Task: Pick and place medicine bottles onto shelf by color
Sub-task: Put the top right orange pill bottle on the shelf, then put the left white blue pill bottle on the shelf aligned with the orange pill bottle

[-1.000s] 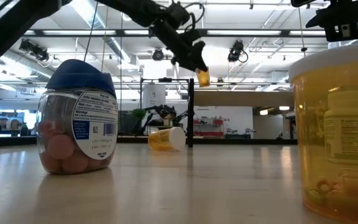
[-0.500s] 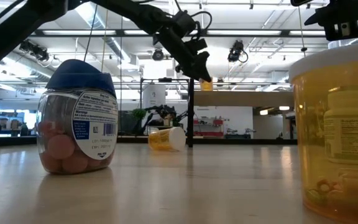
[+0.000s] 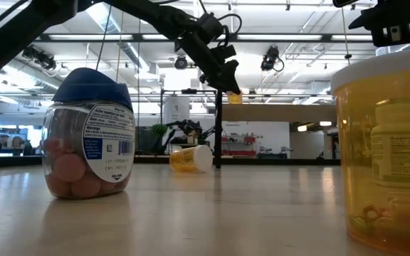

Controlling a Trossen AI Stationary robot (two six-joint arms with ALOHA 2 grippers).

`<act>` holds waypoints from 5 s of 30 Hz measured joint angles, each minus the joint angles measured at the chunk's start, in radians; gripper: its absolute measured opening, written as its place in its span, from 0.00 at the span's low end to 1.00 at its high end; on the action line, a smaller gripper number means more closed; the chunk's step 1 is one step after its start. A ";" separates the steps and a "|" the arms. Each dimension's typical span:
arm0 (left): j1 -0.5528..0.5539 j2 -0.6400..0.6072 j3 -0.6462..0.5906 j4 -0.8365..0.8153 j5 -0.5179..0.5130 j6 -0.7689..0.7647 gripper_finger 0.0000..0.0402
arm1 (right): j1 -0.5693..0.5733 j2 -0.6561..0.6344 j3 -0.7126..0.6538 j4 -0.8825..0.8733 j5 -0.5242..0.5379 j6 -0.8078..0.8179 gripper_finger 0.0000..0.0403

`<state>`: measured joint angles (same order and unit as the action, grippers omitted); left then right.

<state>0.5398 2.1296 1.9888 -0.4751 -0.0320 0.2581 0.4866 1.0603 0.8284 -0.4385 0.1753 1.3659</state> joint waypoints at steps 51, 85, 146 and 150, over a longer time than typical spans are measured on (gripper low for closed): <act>-0.279 -0.282 0.292 -0.825 0.292 -0.224 0.48 | -0.076 0.159 -0.002 -0.201 -0.125 -0.329 0.70; -0.448 -0.788 -0.641 -0.201 0.222 -0.653 0.43 | -0.026 0.362 -0.001 -0.237 -0.096 -0.301 0.90; -0.377 -0.852 -0.641 -0.198 0.183 -0.666 0.42 | -0.776 0.437 0.639 -0.438 0.111 -1.016 0.43; -0.363 -0.856 -0.641 -0.194 0.183 -0.666 0.42 | -0.806 0.543 0.763 -0.528 0.105 -1.053 0.43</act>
<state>0.1765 1.2735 1.3479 -0.6688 0.1509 -0.4080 -0.3198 1.6036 1.5909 -0.9663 0.2806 0.3133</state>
